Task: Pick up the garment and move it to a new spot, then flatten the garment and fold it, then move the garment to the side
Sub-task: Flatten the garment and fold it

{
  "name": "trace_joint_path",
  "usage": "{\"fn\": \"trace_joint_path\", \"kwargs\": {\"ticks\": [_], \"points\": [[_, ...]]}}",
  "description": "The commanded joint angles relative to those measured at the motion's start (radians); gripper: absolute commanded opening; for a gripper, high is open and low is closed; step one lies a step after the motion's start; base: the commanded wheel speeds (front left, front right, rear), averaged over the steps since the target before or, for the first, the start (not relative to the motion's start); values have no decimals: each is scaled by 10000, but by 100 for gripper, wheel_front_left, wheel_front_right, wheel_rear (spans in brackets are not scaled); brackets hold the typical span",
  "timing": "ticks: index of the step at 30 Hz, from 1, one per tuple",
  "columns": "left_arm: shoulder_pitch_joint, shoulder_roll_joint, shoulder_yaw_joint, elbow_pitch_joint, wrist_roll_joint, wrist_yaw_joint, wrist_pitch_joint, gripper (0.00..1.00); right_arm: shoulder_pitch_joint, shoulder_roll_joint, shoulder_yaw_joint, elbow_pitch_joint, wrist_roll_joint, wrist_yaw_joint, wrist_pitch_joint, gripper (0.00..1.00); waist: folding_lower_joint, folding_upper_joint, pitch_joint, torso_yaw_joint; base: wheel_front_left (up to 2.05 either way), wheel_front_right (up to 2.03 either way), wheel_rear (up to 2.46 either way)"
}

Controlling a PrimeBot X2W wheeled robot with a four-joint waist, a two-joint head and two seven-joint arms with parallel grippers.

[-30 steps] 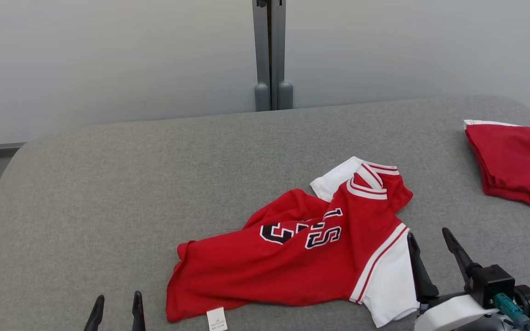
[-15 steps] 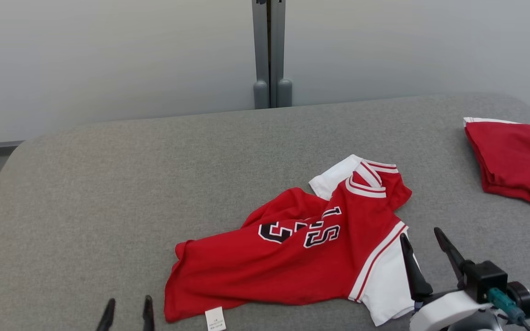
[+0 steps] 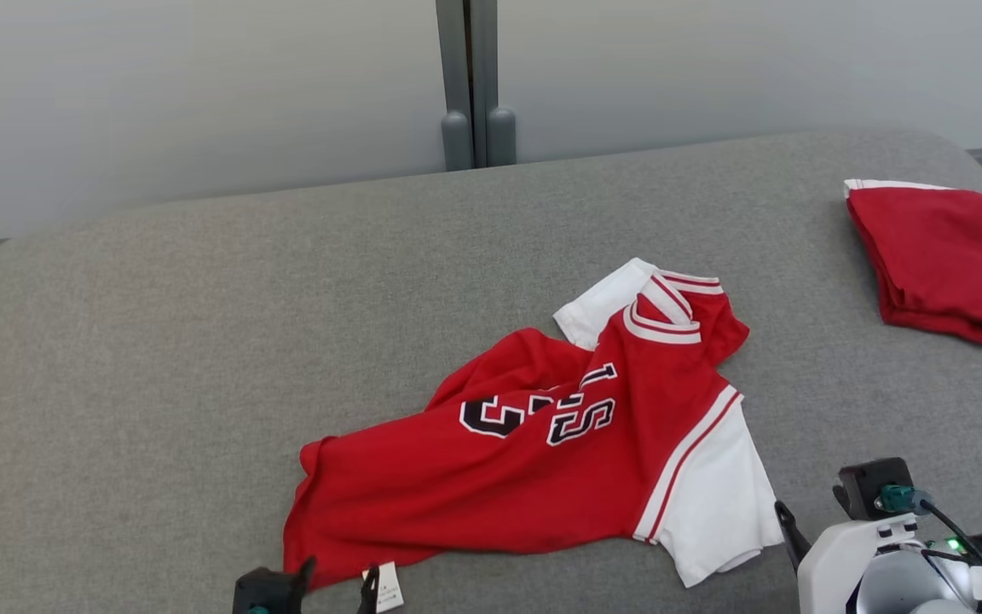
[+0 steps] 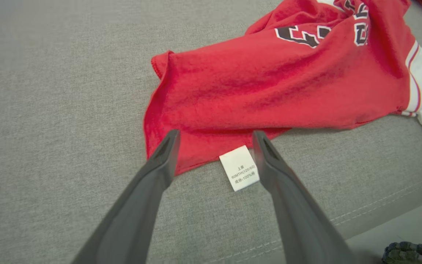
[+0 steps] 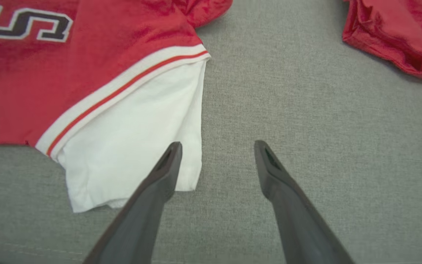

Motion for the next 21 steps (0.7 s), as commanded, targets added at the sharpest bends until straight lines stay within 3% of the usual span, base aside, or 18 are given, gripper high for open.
{"fn": "trace_joint_path", "kwargs": {"ticks": [1,21], "points": [[-191,21,-65,-23,108,52,185,100,21,60,20,79,13,-16,122,100,0,0,393,-30,0,0,0],[-1029,390,-141,995,305,331,345,100,-752,301,564,1253,366,-16,27,100,0,0,1381,107,0,0,0]]}}
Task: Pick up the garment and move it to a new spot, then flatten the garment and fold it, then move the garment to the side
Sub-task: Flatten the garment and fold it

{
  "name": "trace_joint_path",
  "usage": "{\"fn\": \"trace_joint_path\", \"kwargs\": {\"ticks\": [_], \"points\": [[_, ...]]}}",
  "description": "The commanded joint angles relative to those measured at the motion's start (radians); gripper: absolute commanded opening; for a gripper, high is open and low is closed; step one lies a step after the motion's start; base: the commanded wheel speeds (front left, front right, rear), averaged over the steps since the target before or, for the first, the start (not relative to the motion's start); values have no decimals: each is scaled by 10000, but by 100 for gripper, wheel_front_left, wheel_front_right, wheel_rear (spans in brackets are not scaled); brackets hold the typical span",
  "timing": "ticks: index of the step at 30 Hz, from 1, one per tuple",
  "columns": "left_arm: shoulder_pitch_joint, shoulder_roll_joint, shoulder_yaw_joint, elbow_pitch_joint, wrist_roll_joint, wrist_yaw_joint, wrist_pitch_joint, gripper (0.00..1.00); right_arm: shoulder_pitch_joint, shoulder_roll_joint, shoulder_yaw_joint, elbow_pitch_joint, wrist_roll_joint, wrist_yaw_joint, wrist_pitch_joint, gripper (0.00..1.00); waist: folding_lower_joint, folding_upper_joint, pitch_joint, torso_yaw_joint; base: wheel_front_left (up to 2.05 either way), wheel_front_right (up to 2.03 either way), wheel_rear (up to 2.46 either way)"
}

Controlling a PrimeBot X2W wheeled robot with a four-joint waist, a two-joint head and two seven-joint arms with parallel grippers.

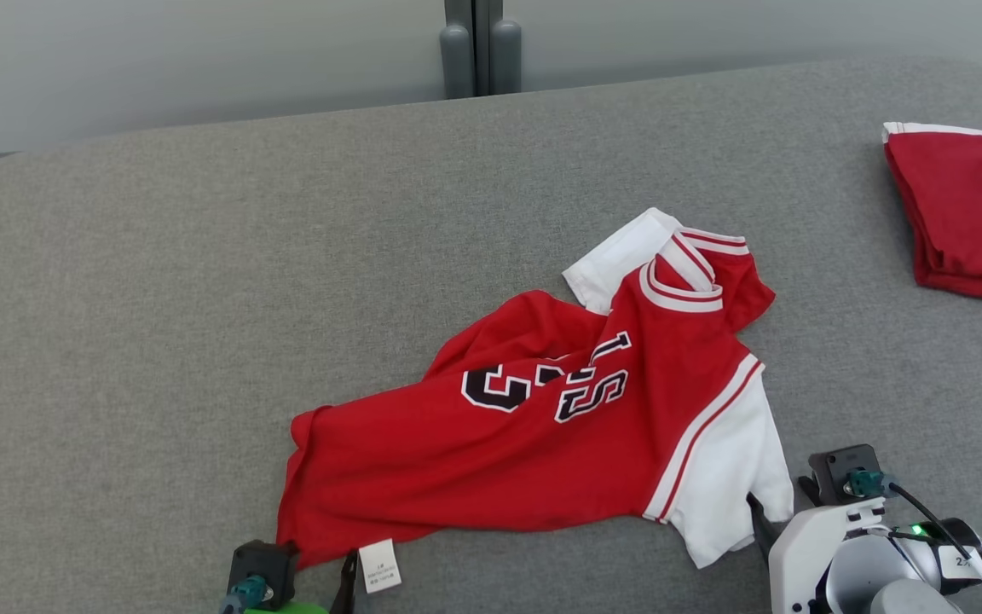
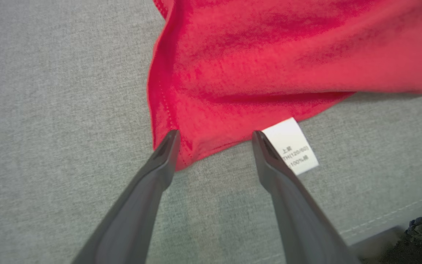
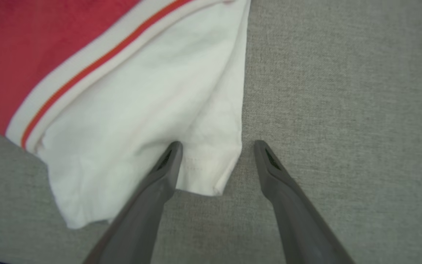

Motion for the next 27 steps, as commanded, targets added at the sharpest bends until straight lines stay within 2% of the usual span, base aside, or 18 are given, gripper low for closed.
{"fn": "trace_joint_path", "kwargs": {"ticks": [1,7,8,9,10,11,15,19,23,27], "points": [[-192,53,5,99,-42,54,6,100,-60,32,77,217,99,-16,166,100,0,0,88,-8,0,0,0],[-496,148,-13,1014,-108,-35,-72,100,-172,149,382,711,325,-9,661,100,0,0,215,-85,0,0,0],[-563,150,-32,1271,-162,-93,-147,96,-214,173,525,833,467,-3,783,48,0,0,195,-102,0,0,0],[-606,161,-37,1432,-173,-117,-184,53,-224,201,575,888,595,-3,801,0,0,0,173,-110,0,0,0],[-658,175,-70,1630,-202,-158,-203,5,-260,208,583,916,721,-3,782,0,0,0,141,-117,0,0,0],[-684,186,-96,1756,-233,-212,-237,0,-297,174,561,906,798,-5,720,0,0,0,98,-117,0,0,0],[-565,250,-143,1802,-443,-392,-301,0,-319,11,27,380,926,-22,363,0,0,0,-211,-143,0,0,0],[-200,270,74,439,-1062,-511,-171,0,-136,136,-465,-1237,1764,-14,367,0,0,0,-624,-222,0,0,0],[484,348,192,-2213,-1661,-560,610,0,144,88,-974,-3742,2935,-16,721,0,0,0,-995,-329,0,0,0],[839,664,314,-5549,-2092,-479,1852,0,-110,266,-1901,-6572,4140,-14,1284,0,0,0,-1068,-442,0,0,0]]}}
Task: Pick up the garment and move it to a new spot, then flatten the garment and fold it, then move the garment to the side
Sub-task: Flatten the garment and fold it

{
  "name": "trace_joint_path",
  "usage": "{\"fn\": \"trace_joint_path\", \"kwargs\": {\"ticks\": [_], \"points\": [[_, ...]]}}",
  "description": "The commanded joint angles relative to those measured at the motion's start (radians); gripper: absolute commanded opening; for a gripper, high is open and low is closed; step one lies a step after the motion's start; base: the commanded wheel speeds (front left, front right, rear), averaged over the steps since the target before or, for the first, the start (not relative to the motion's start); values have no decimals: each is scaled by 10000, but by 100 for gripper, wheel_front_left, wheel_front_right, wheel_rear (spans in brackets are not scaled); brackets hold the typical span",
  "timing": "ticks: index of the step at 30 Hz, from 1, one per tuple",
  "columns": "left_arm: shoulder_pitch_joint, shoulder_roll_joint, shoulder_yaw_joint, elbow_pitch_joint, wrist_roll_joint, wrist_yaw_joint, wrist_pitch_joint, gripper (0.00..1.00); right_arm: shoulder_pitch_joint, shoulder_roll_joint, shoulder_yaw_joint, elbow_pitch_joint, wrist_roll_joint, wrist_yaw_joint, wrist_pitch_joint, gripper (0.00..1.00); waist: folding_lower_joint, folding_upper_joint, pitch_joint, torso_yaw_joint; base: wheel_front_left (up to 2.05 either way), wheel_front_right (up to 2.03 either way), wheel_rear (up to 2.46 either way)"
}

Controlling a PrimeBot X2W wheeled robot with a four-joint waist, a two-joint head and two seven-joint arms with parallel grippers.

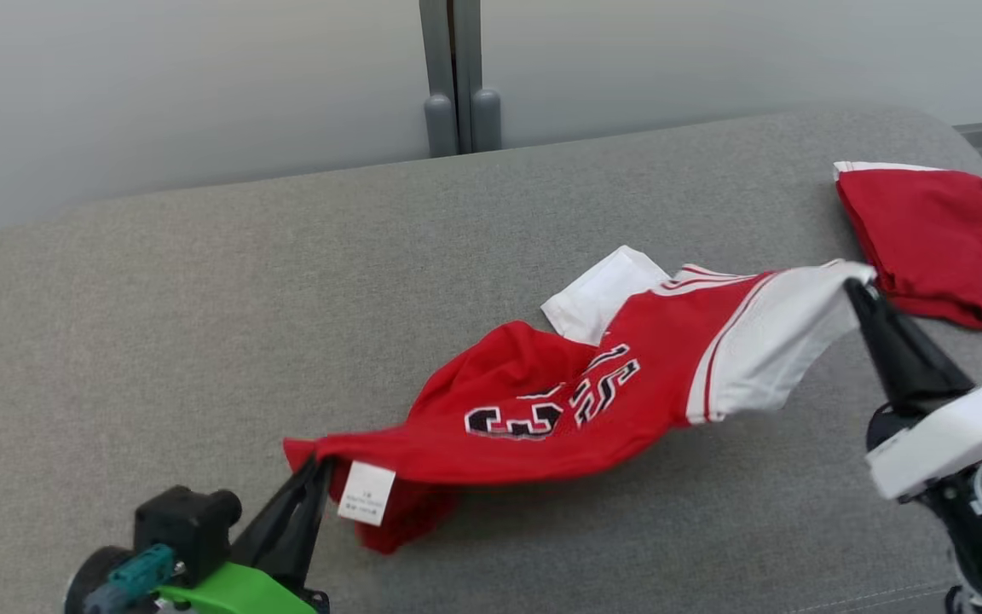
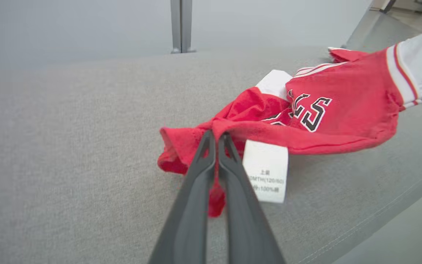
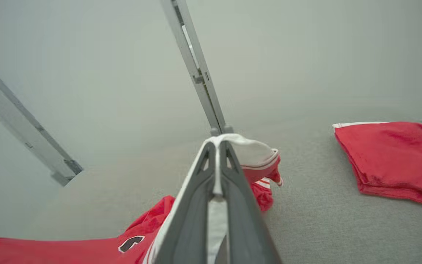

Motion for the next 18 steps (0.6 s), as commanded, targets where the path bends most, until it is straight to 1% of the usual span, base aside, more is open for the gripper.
{"fn": "trace_joint_path", "kwargs": {"ticks": [1,4,6,9,11,12,13,15,18], "points": [[31,224,75,-820,-102,8,345,0,-299,7,-309,-678,247,-11,194,0,0,0,-33,-131,0,0,0],[-480,719,266,-2744,-156,-42,1343,0,-1075,75,-1000,-2147,919,-8,785,0,0,0,120,-210,0,0,0],[-1001,1015,339,-3634,-377,-100,1999,0,-1846,-12,-1404,-2765,1211,-8,1246,0,0,0,308,-249,0,0,0],[-2176,1469,628,-4244,-792,-162,2852,0,-3242,-271,-1786,-3002,1459,-8,1917,0,0,0,675,-273,0,0,0],[-3482,1719,818,-4131,-1229,-187,3592,0,-4578,-554,-1968,-2648,1420,-8,2428,0,0,0,1112,-215,0,0,0],[-4271,1845,890,-3882,-1433,-212,3915,0,-5289,-768,-1997,-2330,1246,-8,2591,0,0,0,1331,-167,0,0,0],[-4968,1890,915,-3612,-1564,-223,4173,0,-5924,-834,-2027,-2014,1133,-8,2697,0,0,0,1559,-123,0,0,0],[-6524,1950,839,-2760,-1902,-241,4622,0,-7267,-967,-1942,-1107,795,-8,2823,0,0,0,2089,-12,0,0,0],[-9099,1774,632,-1000,-2063,-268,5022,0,-9401,-1140,-1741,612,-10,-8,2685,0,0,0,3181,193,0,0,0]]}}
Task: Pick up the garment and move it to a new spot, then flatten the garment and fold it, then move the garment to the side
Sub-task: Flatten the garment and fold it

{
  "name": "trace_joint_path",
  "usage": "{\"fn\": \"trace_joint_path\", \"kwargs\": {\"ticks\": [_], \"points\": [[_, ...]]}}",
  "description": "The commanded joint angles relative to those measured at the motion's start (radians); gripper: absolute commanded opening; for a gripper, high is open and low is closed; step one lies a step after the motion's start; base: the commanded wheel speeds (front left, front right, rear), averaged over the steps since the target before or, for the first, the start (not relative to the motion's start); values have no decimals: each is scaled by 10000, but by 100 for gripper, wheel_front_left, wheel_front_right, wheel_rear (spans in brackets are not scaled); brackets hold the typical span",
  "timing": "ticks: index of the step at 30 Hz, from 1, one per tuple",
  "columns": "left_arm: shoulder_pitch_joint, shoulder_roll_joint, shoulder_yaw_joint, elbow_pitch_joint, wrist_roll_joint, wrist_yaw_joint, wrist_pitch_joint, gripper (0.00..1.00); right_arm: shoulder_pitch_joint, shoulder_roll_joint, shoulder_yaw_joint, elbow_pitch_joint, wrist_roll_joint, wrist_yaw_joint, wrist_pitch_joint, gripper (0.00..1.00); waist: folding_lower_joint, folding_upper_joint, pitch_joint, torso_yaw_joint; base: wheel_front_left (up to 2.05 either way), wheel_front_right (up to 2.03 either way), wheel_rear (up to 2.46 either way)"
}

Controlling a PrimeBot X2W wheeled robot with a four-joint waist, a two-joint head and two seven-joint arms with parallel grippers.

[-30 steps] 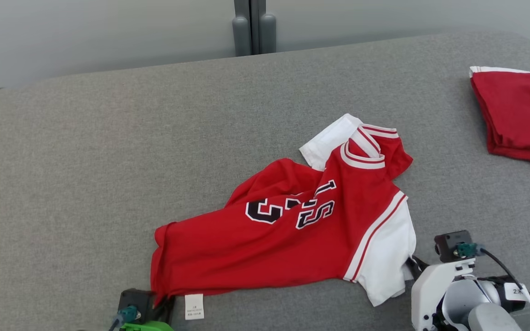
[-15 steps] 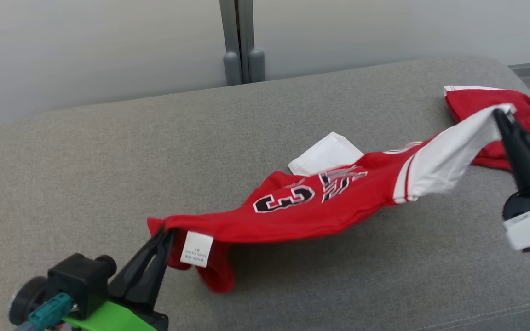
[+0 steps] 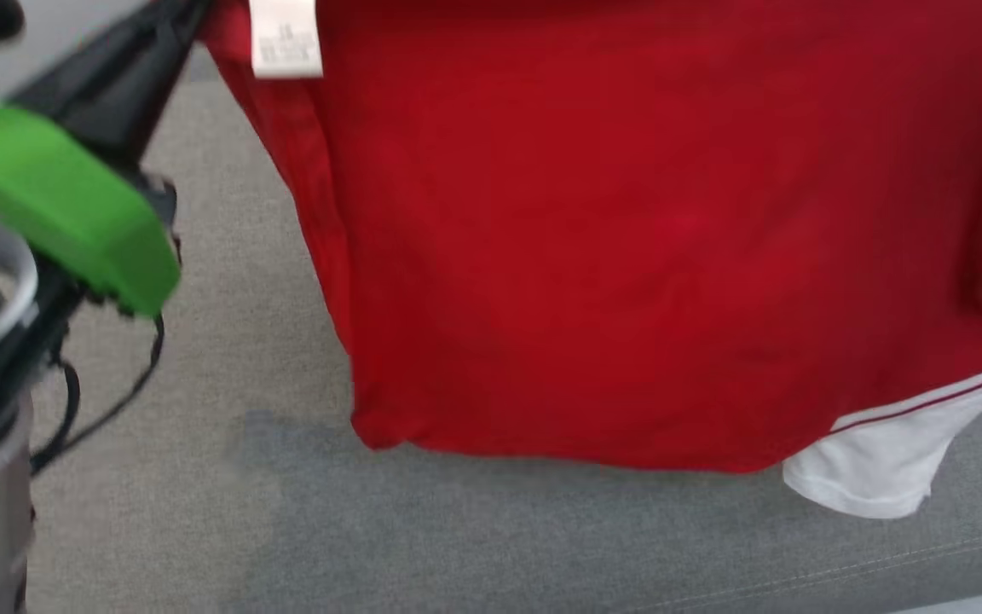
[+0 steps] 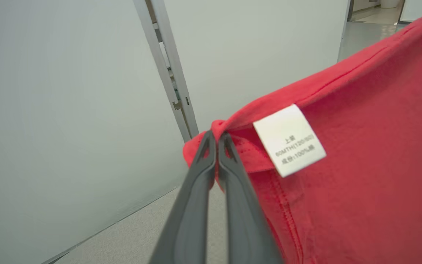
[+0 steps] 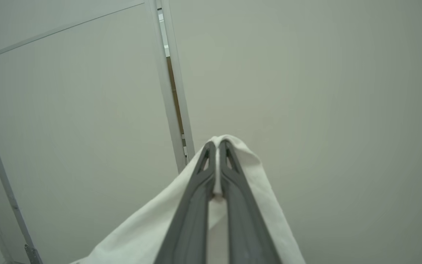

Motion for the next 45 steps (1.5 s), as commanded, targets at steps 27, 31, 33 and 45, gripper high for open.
{"fn": "trace_joint_path", "kwargs": {"ticks": [27,31,33,45], "points": [[-6995,-1279,-2205,12514,2588,-121,-9429,0,-4755,640,2522,9426,-1384,-2,-6855,0,0,0,3758,626,0,0,0],[-4850,-951,-2606,12320,2114,-155,-9853,0,-2008,129,2919,8778,-310,-2,-7211,0,0,0,2929,579,0,0,0],[-3461,-843,-2807,12045,1829,-159,-9913,0,-385,-78,3117,8388,115,-6,-7245,0,0,0,2306,580,0,0,0],[5563,-573,-3116,7138,507,1645,-8936,0,8747,163,1987,3666,878,-10,-6133,0,0,0,97,722,0,0,0]]}}
